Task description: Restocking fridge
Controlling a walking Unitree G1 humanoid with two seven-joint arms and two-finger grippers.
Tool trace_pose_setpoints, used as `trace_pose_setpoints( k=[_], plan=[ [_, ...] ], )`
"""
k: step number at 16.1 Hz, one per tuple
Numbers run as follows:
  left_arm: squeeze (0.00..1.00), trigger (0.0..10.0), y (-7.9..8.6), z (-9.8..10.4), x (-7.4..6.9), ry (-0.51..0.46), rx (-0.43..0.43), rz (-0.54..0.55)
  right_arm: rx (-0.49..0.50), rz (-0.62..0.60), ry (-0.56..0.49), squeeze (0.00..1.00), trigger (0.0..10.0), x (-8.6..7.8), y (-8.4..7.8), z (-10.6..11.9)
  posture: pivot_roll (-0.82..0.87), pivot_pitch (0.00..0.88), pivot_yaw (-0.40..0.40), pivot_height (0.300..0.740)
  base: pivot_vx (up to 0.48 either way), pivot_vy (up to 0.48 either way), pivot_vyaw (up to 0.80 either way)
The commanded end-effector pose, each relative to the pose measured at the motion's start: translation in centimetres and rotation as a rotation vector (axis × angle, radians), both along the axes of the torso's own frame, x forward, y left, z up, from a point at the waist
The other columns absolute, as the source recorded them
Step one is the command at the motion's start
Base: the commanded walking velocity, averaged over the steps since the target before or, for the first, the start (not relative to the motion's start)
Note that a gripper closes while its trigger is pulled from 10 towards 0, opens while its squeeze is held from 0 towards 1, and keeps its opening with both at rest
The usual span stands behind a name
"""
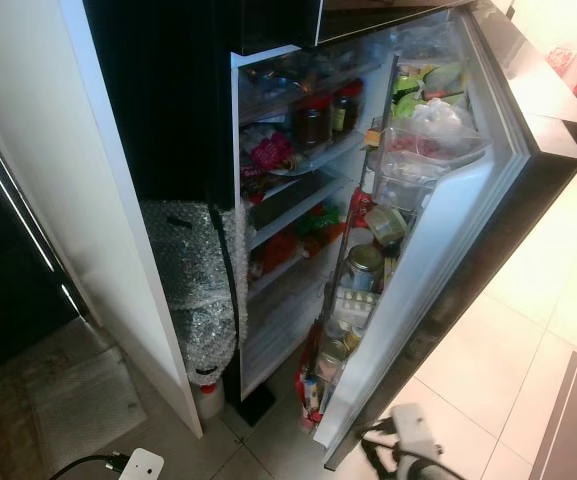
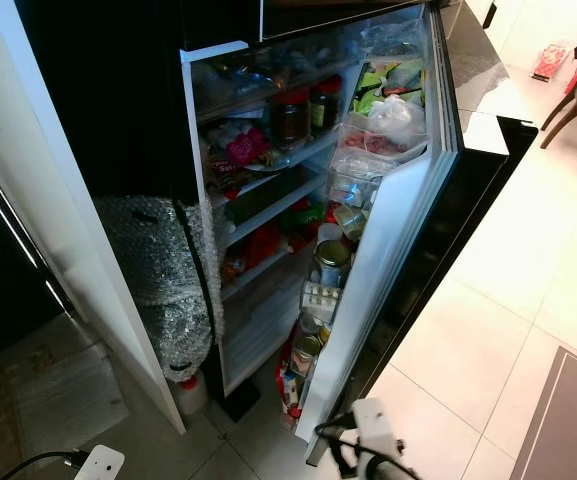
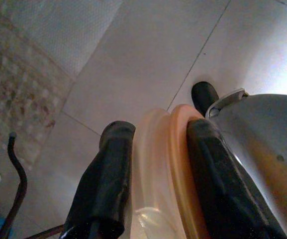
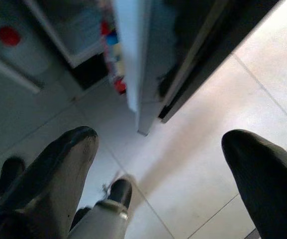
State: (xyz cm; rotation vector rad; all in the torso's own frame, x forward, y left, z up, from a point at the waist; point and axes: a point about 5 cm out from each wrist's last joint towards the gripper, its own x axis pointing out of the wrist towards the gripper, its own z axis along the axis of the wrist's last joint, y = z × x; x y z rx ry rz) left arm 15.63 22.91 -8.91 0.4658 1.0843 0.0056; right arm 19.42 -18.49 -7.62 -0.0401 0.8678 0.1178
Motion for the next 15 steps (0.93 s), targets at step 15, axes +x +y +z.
trace_pose_setpoints(
  k=[15],
  plan=[
    [0.0, 10.0, -0.3, -0.1, -0.1, 0.008, -0.012, 0.005, 0.034, -0.186, -0.222, 0.0, 10.0, 2.3, -1.6, 2.0, -0.09, 0.0, -0.092, 0.74, 0.0, 0.0, 0.0]
  ],
)
